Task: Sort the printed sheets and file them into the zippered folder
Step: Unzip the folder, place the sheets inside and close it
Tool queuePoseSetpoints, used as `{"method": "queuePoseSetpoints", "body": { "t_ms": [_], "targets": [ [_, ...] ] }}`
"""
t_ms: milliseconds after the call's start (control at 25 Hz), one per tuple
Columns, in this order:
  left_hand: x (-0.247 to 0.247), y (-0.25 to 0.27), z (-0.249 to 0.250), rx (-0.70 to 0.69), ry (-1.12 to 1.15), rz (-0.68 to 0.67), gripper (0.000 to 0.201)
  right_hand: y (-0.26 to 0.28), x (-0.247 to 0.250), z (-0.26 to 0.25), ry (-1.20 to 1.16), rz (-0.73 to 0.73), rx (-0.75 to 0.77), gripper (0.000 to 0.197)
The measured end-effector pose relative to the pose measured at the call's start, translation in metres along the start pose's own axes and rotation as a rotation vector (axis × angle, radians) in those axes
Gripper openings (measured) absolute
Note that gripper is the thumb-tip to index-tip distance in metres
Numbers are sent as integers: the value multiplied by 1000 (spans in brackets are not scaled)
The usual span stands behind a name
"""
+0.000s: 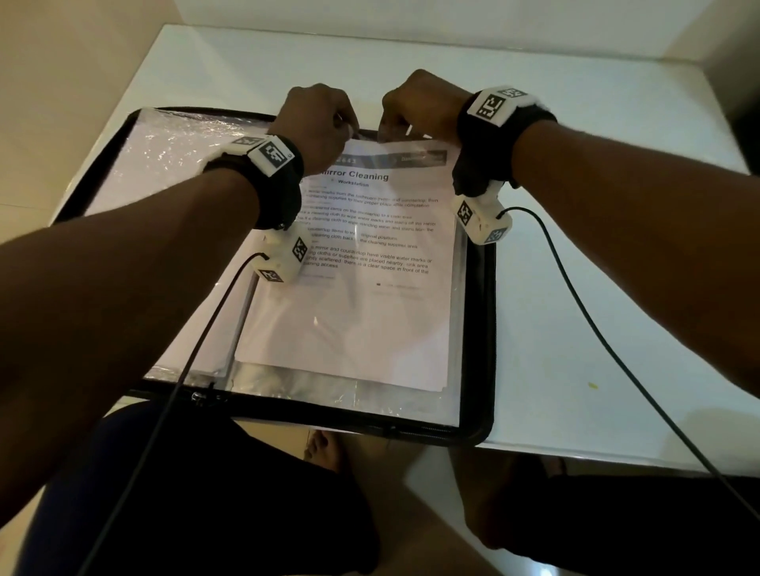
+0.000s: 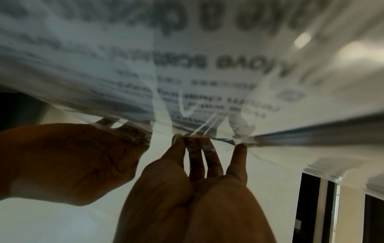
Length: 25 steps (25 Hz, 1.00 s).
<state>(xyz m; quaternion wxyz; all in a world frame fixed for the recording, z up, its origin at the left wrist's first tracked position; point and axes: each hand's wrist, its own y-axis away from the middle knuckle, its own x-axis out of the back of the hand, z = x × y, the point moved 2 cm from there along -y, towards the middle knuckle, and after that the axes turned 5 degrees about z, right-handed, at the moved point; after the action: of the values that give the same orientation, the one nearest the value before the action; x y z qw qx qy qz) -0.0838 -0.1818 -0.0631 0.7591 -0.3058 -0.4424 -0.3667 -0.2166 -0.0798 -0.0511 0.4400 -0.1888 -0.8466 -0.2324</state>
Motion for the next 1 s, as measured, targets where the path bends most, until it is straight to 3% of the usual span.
{"method": "queuePoseSetpoints", "body": {
  "t_ms": [360, 480, 600, 760, 1000],
  "targets": [
    [-6, -4, 1, 22, -15, -25, 24, 22, 1, -6, -121, -10, -69, 27],
    [-1, -1, -3, 73, -3, -12, 30, 36, 0, -3, -3, 97, -26, 24],
    [9, 13, -14, 174, -23, -63, 46, 62, -10, 16, 100, 276, 26, 36],
    [56, 63, -36, 269, -31, -115, 52, 117, -38, 15, -7, 396, 80, 37],
    [154, 178, -102, 581, 40, 54, 41, 185, -86, -85, -144, 171, 206, 28]
  ]
}}
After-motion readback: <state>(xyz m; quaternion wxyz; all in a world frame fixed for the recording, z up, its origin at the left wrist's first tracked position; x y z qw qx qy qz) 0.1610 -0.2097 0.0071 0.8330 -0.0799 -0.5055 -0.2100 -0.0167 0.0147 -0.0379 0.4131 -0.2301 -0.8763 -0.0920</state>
